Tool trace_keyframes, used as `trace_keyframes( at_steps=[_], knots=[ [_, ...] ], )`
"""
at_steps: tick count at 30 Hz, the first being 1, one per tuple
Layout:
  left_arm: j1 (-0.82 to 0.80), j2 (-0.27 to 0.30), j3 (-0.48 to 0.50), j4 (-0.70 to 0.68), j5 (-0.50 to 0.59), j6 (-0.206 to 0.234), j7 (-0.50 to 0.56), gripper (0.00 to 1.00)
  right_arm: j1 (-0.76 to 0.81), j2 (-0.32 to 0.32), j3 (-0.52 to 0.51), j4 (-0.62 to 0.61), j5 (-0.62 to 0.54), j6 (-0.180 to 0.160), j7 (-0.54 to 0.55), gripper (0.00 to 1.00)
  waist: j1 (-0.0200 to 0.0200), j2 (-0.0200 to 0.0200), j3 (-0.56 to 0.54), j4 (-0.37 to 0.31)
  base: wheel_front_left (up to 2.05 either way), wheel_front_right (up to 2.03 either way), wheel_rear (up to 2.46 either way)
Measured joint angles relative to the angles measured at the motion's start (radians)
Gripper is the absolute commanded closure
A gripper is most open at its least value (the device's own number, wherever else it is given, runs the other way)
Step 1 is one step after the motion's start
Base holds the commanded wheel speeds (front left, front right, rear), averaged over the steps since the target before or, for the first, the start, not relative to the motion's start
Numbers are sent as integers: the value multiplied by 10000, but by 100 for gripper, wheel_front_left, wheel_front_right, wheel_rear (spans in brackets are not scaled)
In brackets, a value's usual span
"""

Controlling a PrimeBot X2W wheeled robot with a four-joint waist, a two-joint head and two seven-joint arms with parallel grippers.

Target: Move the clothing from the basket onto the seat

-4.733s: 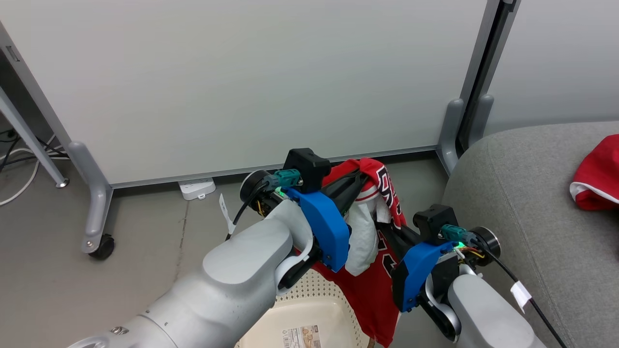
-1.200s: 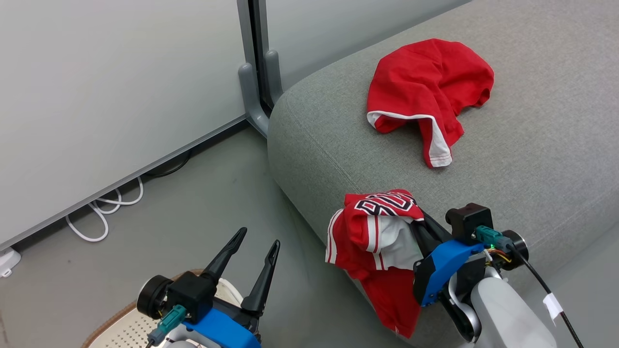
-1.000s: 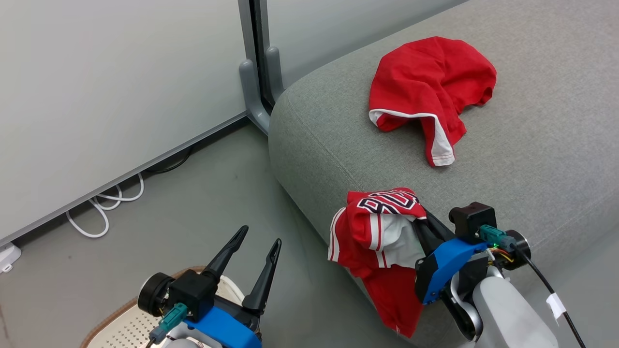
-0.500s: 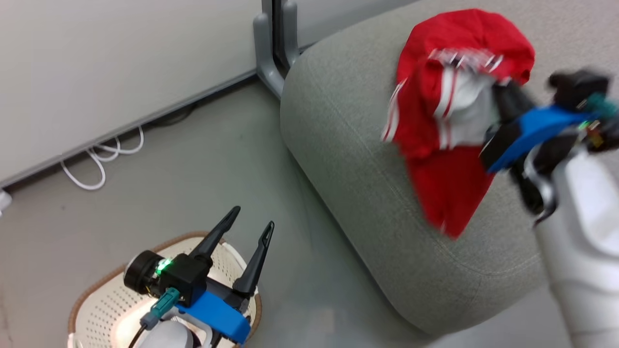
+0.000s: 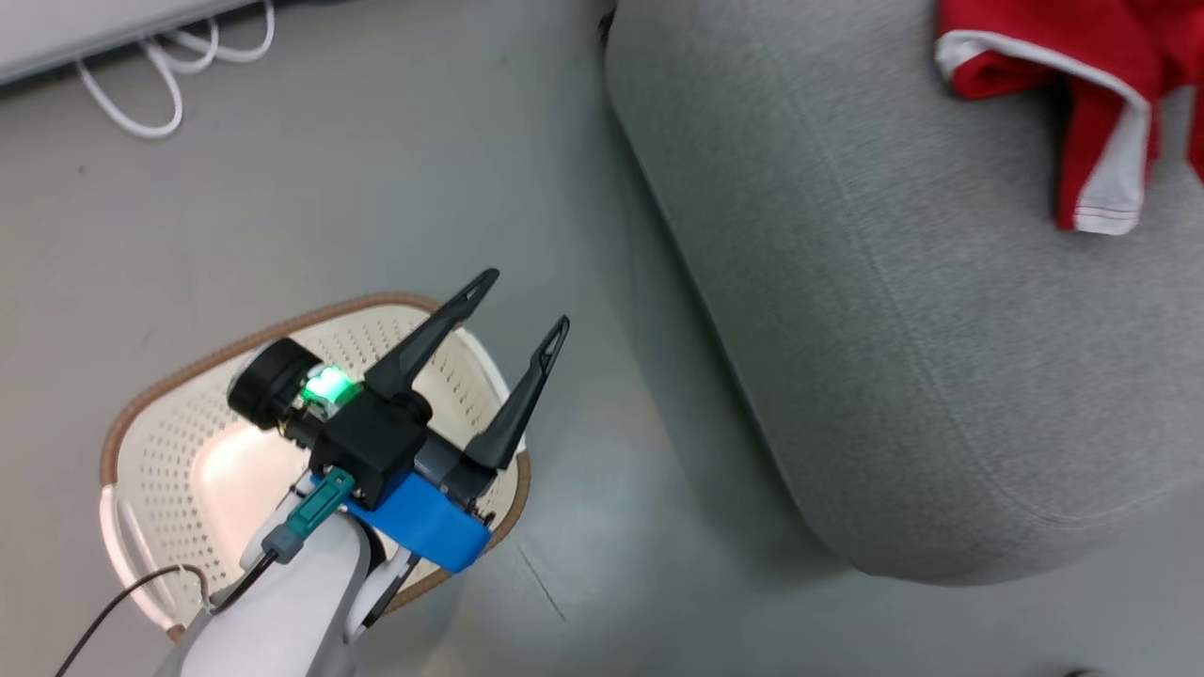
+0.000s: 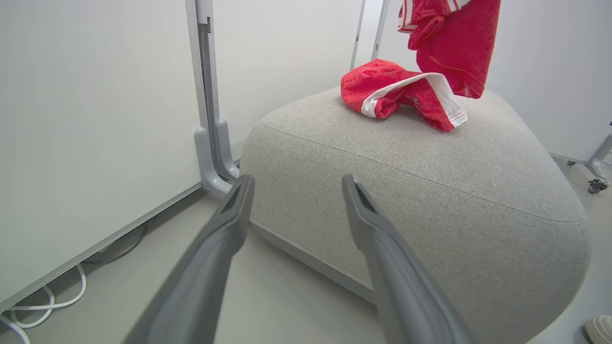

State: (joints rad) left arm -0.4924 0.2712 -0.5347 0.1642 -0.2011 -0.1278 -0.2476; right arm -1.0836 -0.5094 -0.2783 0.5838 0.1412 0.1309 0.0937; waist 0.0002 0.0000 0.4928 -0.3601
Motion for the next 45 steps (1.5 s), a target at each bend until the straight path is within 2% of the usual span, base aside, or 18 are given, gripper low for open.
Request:
trace_keyframes(
  at_steps=[4,9,17,19,20,21,28,34,40,45],
  knots=[
    [-355,171,-188,-349,-6,0,4,0,314,6,-642,671,-84,0,-435,100,0,0,679,377,0,0,0],
    [-529,370,-163,-474,-6,2,6,0,866,554,-947,1716,-207,0,-901,100,0,0,1311,802,0,0,0],
    [-555,314,-173,-343,-104,79,-21,0,1220,773,-1139,2826,-606,0,-1526,100,-1,0,1312,1193,0,0,0],
    [-516,286,-194,-244,-132,104,-52,0,1268,779,-1080,2955,-732,0,-1567,55,-1,0,1164,1204,0,0,0],
    [-488,265,-209,-205,-130,105,-71,0,1314,779,-1016,3003,-782,0,-1580,8,-1,0,1076,1210,0,0,0],
    [-456,226,-219,-157,-128,113,-92,0,1374,777,-918,3047,-803,0,-1613,0,-1,0,977,1220,0,0,0],
    [-112,-416,-198,261,-382,144,-142,0,2075,502,54,3103,-779,2,-1469,0,-2,0,9,1364,0,0,0],
    [601,-911,117,652,-738,109,-150,0,2914,466,1026,2548,-407,2,-1406,0,-4,0,-1188,1587,0,0,0],
    [1338,-1145,550,1087,-1078,56,-151,0,4151,600,1894,1269,-19,0,-1444,0,-6,0,-2422,1914,0,0,0],
    [2006,-1287,1016,1407,-1267,21,-150,0,5600,961,2138,-215,255,0,-1526,0,-6,0,-3310,2278,0,0,0]
  ],
)
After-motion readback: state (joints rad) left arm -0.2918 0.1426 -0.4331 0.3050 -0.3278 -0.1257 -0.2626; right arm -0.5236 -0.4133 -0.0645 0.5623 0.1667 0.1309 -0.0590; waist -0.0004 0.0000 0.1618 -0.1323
